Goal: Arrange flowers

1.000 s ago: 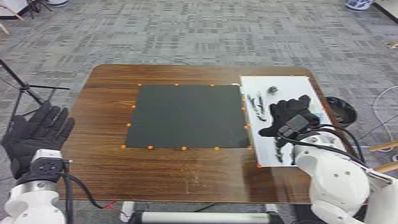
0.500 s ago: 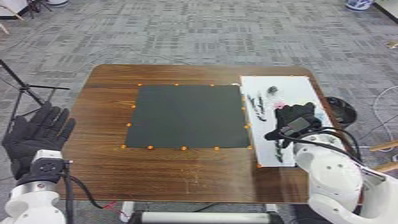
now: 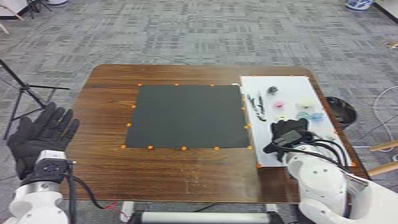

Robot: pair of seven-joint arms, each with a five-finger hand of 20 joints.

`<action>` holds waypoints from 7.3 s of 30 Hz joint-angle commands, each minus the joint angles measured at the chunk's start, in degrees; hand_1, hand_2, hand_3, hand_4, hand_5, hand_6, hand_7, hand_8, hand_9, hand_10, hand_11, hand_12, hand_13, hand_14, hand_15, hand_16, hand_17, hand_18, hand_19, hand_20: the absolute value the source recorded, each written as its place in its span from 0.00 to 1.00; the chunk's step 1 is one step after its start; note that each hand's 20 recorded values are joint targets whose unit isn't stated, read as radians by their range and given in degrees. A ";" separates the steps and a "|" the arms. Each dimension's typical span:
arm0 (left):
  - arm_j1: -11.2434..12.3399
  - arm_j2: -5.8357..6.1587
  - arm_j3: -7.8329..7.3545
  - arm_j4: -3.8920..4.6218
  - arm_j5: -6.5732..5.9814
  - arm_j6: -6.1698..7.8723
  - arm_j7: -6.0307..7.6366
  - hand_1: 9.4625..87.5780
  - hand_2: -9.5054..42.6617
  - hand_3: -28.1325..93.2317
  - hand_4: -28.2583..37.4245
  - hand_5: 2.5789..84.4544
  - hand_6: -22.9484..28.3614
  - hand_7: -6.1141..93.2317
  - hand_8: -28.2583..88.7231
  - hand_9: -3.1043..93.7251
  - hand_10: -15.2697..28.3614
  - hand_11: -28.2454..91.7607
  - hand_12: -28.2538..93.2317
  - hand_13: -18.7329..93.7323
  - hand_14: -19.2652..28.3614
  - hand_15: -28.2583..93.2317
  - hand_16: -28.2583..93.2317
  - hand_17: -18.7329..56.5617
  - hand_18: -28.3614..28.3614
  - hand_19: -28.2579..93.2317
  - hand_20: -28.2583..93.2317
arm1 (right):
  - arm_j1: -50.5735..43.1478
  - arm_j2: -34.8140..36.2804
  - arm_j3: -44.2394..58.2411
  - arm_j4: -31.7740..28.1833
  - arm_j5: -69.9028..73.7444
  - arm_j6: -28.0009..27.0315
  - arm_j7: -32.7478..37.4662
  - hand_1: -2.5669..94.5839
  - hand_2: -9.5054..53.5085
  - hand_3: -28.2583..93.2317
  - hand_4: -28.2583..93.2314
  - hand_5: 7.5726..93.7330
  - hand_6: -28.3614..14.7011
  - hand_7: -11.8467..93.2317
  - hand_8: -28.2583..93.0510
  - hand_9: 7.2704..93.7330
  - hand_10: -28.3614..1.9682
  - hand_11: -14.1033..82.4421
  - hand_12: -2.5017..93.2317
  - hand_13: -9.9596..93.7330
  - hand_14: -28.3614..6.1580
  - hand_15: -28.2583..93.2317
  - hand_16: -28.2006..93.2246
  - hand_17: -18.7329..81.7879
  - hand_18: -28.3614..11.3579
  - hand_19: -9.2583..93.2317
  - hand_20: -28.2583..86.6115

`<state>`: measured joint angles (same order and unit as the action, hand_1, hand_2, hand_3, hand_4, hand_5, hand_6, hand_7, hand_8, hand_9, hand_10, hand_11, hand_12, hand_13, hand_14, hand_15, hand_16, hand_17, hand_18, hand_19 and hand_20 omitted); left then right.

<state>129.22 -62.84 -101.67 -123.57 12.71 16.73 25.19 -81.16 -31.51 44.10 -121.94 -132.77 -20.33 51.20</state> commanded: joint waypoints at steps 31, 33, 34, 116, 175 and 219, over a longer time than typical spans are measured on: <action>-0.11 -0.36 -0.39 0.16 -1.66 -0.79 0.19 0.17 0.44 0.88 0.00 0.52 0.65 0.16 0.17 0.40 0.74 0.42 0.31 0.39 0.75 0.49 0.19 0.16 0.77 0.55 0.32 | -6.09 -7.39 5.25 3.48 5.70 -1.97 3.74 0.60 0.00 0.78 0.10 0.81 0.59 0.37 0.45 0.78 0.51 0.63 0.70 0.72 0.28 0.83 0.63 0.45 0.00 0.82 0.65; -0.06 -0.35 -0.47 0.16 -1.62 -0.79 0.15 0.17 0.44 0.88 0.00 0.52 0.65 0.16 0.17 0.39 0.74 0.42 0.31 0.39 0.75 0.49 0.19 0.16 0.77 0.55 0.32 | -5.96 -7.30 5.60 3.19 5.64 -1.36 4.08 0.59 0.00 0.80 0.11 0.79 0.58 0.38 0.46 0.77 0.51 0.63 0.71 0.72 0.28 0.83 0.63 0.46 0.00 0.82 0.65; 0.08 -0.39 -0.47 0.07 -1.67 -0.74 0.25 0.17 0.44 0.88 0.00 0.52 0.65 0.16 0.17 0.40 0.74 0.42 0.31 0.39 0.75 0.49 0.19 0.16 0.77 0.55 0.32 | -5.76 -7.17 5.69 2.98 5.66 -1.21 4.17 0.57 0.00 0.81 0.13 0.78 0.58 0.40 0.46 0.76 0.51 0.62 0.70 0.72 0.28 0.83 0.62 0.46 0.00 0.82 0.65; 0.26 1.60 -0.83 3.90 6.90 3.34 -1.37 0.18 0.47 0.87 0.00 0.51 0.66 0.17 0.17 0.38 0.74 0.43 0.31 0.39 0.74 0.49 0.19 0.15 0.77 0.55 0.32 | 34.62 -49.36 -26.50 38.13 29.38 31.89 3.16 0.43 0.00 0.82 0.12 0.65 0.51 0.46 0.35 0.70 0.39 0.68 0.47 0.72 0.37 0.82 0.57 0.47 0.00 0.88 0.56; 0.81 0.51 -0.82 3.72 5.85 3.64 -2.51 0.18 0.48 0.87 0.00 0.52 0.67 0.18 0.17 0.39 0.75 0.45 0.31 0.39 0.75 0.51 0.18 0.16 0.77 0.56 0.31 | 31.09 -43.22 -23.14 22.89 32.09 13.64 0.71 0.24 0.44 0.84 0.17 0.44 0.34 0.79 0.39 0.64 0.10 0.27 0.17 0.75 0.41 0.74 0.44 0.47 0.00 0.88 0.47; 4.67 -0.15 -4.61 -0.71 3.47 2.46 1.08 0.17 0.51 0.86 0.00 0.53 0.65 0.18 0.17 0.41 0.72 0.44 0.31 0.41 0.73 0.48 0.18 0.16 0.78 0.56 0.32 | -22.97 -1.50 39.12 -2.56 9.97 0.18 10.71 0.36 0.01 0.73 0.04 0.59 0.36 0.17 0.19 0.65 0.18 0.40 0.29 0.67 0.29 0.77 0.53 0.45 0.00 0.85 0.53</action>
<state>132.60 -62.21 -106.19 -123.72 16.43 18.89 25.50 -97.45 -33.24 78.09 -125.28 -125.57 -16.59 57.90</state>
